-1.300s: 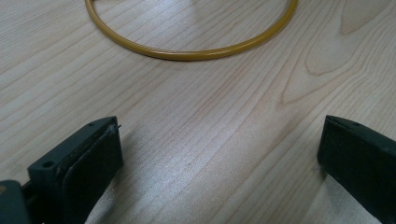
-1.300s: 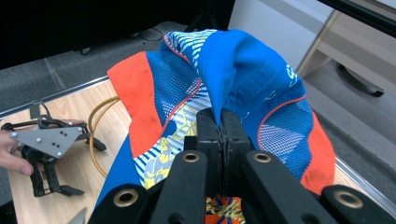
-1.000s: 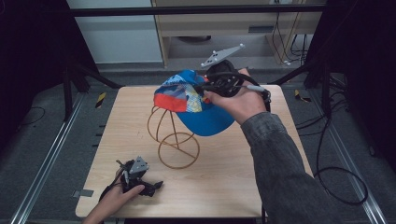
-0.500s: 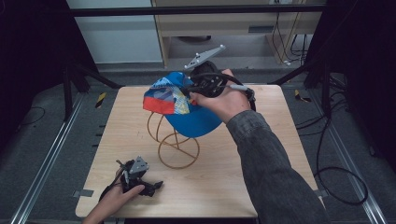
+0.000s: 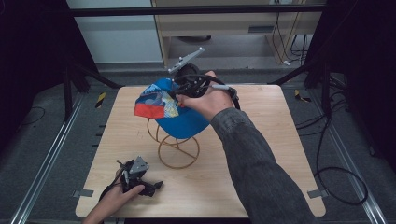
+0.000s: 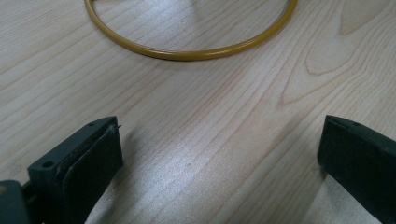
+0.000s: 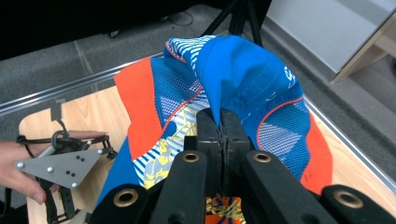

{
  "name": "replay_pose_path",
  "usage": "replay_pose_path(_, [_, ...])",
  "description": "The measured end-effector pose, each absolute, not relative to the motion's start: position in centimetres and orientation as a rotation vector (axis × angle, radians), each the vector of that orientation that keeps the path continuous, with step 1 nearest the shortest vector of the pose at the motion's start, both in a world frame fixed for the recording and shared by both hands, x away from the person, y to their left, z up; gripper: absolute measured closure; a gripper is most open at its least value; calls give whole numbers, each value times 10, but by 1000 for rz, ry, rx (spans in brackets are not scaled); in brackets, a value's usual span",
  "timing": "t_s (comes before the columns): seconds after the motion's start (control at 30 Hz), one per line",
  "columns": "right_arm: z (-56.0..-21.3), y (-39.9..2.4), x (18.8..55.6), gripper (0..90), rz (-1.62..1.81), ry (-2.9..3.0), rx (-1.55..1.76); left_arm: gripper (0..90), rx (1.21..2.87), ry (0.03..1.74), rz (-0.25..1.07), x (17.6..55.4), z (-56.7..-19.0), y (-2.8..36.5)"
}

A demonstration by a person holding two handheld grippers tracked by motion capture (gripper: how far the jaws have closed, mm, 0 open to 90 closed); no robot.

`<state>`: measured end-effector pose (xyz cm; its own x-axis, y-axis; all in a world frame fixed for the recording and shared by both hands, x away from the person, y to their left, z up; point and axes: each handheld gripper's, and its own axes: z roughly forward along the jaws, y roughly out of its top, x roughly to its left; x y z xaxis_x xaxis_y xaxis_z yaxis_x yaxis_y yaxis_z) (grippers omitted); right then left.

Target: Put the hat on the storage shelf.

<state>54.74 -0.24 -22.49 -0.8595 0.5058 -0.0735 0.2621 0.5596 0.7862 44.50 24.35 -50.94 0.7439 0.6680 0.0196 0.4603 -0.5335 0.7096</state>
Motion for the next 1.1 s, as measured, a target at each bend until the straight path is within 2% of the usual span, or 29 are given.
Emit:
replay_pose_path(0.5, [-236, 11, 556, 890, 1132, 2566, 650, 0, 2230, 844, 377, 445, -509, 244])
replay_pose_path(1.1, [-237, 17, 549, 889, 1142, 2598, 605, 0, 2229, 846, 377, 445, -509, 243])
